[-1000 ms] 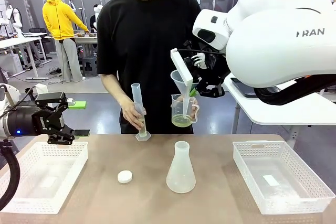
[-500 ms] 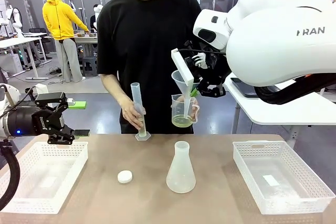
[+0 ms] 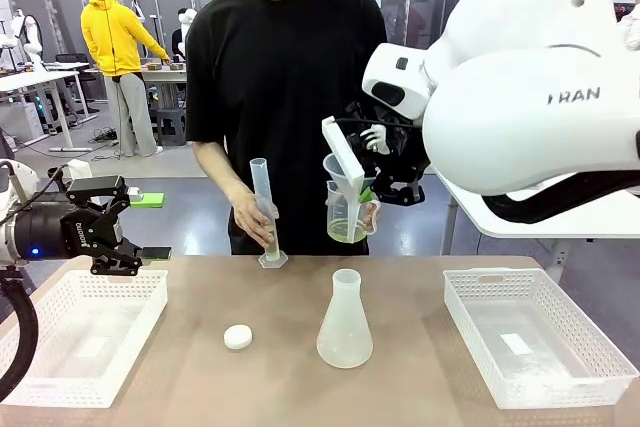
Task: Prepare the solutions needed for the experiment.
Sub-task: Pick up the Plastic Funnel and insert it into the Big flask.
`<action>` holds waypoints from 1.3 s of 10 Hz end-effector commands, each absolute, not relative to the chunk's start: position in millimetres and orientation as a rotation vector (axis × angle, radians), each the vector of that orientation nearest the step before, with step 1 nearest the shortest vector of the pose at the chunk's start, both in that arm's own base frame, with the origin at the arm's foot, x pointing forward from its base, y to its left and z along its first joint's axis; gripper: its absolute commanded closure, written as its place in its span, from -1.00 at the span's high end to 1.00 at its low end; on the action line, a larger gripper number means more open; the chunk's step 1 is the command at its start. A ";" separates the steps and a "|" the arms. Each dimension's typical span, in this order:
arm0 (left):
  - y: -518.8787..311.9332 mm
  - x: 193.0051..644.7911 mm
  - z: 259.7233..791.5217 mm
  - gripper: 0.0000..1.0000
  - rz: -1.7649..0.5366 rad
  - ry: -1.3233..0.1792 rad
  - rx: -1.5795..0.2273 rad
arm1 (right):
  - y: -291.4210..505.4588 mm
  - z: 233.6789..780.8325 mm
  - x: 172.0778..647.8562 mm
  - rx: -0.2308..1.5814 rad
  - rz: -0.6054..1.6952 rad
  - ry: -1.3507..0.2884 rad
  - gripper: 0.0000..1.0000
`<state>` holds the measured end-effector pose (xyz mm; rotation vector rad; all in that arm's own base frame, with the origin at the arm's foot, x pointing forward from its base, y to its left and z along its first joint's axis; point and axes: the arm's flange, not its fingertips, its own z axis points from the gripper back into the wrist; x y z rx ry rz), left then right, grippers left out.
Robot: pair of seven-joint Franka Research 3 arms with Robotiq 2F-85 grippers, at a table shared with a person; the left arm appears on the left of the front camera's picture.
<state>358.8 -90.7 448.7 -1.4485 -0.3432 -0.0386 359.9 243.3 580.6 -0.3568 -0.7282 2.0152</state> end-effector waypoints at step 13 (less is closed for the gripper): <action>-92.1 358.6 450.6 1.00 -0.028 -0.335 -1.469 | 247.6 492.5 383.5 -0.247 1.985 -0.727 -0.88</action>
